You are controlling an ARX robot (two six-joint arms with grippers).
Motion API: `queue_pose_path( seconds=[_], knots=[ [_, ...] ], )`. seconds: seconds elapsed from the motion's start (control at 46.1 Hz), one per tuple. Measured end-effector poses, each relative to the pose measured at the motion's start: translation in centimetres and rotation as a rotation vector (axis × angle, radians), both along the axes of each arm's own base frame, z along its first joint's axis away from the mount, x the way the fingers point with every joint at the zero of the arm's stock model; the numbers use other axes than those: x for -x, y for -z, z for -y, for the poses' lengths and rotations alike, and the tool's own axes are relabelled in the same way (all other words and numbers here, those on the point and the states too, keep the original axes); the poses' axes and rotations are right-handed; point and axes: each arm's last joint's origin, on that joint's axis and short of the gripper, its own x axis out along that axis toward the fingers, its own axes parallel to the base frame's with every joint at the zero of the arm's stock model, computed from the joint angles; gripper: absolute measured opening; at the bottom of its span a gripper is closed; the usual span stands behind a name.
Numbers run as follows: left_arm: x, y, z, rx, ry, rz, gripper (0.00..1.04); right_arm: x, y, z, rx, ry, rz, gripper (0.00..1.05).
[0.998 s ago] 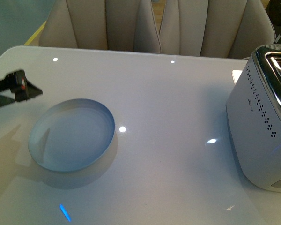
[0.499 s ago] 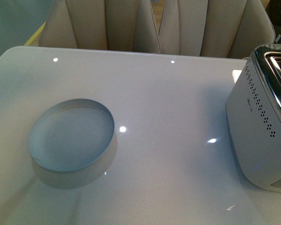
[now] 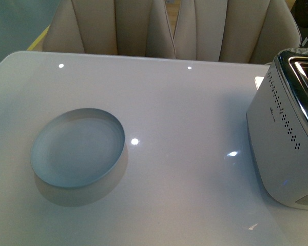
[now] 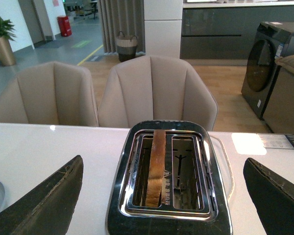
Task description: Left arm holds plate, right arm toasts bread
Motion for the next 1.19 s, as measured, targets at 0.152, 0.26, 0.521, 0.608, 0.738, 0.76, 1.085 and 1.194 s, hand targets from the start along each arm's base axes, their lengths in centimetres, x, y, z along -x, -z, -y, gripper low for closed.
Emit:
queue_pose_path(
  seconds=[0.152, 0.26, 0.521, 0.608, 0.738, 0.76, 1.085, 1.194],
  knots=[
    [2.8, 1.6, -1.1, -0.012, -0.010, -0.014, 0.28, 0.0, 0.0, 0.0, 0.000, -0.001, 0.000, 0.96],
    [5.1, 2.6, -1.9, -0.015, -0.009, -0.021, 0.03, 0.0, 0.0, 0.0, 0.000, 0.000, 0.000, 0.96],
    [9.1, 4.0, -3.6, -0.018, -0.003, -0.020, 0.03, 0.0, 0.0, 0.0, 0.000, 0.000, 0.000, 0.96],
    [9.9, 4.2, -3.8, -0.019, -0.011, -0.018, 0.03, 0.0, 0.0, 0.0, 0.000, 0.000, 0.000, 0.96],
    [11.3, 4.6, -3.8, -0.019, -0.008, -0.019, 0.03, 0.0, 0.0, 0.0, 0.000, 0.000, 0.000, 0.96],
    [11.5, 4.8, -3.8, -0.019, -0.008, -0.018, 0.03, 0.0, 0.0, 0.0, 0.000, 0.000, 0.000, 0.96],
    [13.1, 5.6, -3.8, -0.019, -0.008, -0.018, 0.03, 0.0, 0.0, 0.0, 0.000, 0.000, 0.000, 0.96],
    [13.5, 5.4, -3.8, -0.018, -0.008, -0.010, 0.03, 0.0, 0.0, 0.0, 0.000, 0.000, 0.000, 0.96]
  ],
)
